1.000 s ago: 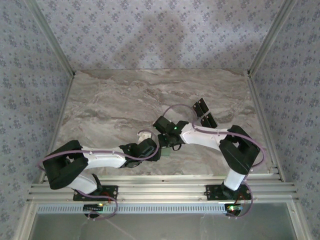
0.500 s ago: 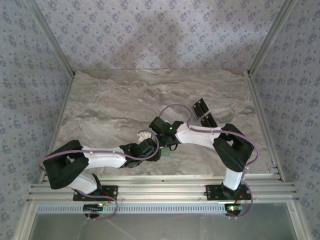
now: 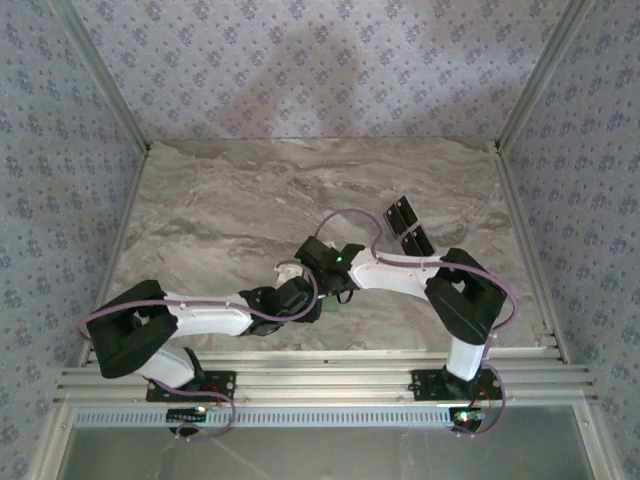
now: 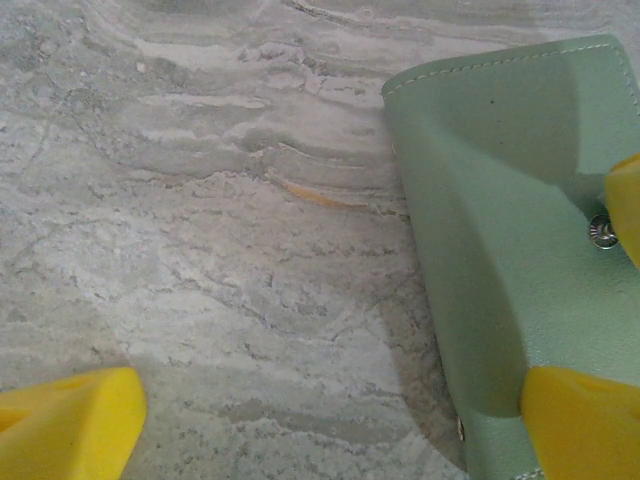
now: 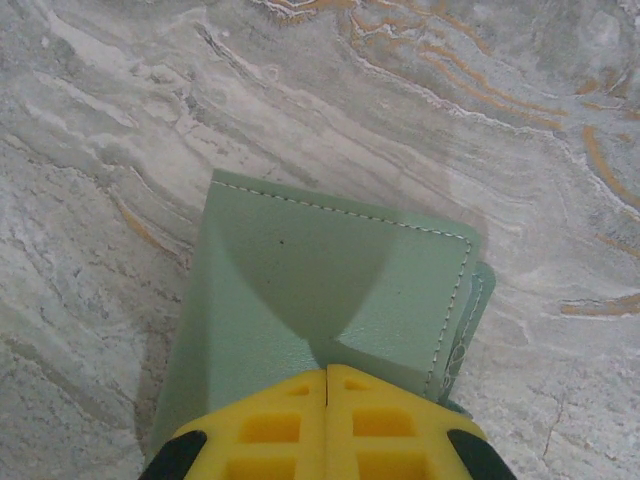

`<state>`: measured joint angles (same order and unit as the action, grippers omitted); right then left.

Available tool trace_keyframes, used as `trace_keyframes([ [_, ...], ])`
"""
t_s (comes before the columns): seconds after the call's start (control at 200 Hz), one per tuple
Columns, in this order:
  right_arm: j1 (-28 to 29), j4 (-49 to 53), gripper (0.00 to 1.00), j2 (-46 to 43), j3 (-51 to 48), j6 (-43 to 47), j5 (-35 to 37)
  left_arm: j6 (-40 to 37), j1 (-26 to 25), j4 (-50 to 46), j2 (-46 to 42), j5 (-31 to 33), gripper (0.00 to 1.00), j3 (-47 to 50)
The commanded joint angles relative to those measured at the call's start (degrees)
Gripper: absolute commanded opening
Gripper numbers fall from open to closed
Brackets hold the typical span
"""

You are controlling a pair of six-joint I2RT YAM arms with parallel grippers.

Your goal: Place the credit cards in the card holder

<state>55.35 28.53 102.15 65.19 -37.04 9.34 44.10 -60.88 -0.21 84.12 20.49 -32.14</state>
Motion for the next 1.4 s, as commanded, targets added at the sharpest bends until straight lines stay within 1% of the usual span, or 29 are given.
trace_keyframes([
  [0.0, 1.42, 1.34, 0.0, -0.31, -0.69, -1.63, -0.92, 1.48, -0.37, 2.19, 3.11, -7.57, 0.98, 0.94],
  [0.255, 1.42, 1.87, 0.0, -1.08, -0.07, -1.02, -0.53, 1.53, -0.38, 2.3, 3.39, -7.57, 0.98, 0.89],
  [0.78, 3.04, -1.86, 0.0, -0.33, -4.41, -3.83, -2.21, 1.52, -0.38, 2.36, 3.67, -7.57, 0.98, 1.01],
  [1.394, 2.57, 0.24, 0.0, -3.97, -1.55, -3.44, -0.21, 1.65, -0.38, 2.65, 3.7, -7.47, 0.98, 1.2],
])
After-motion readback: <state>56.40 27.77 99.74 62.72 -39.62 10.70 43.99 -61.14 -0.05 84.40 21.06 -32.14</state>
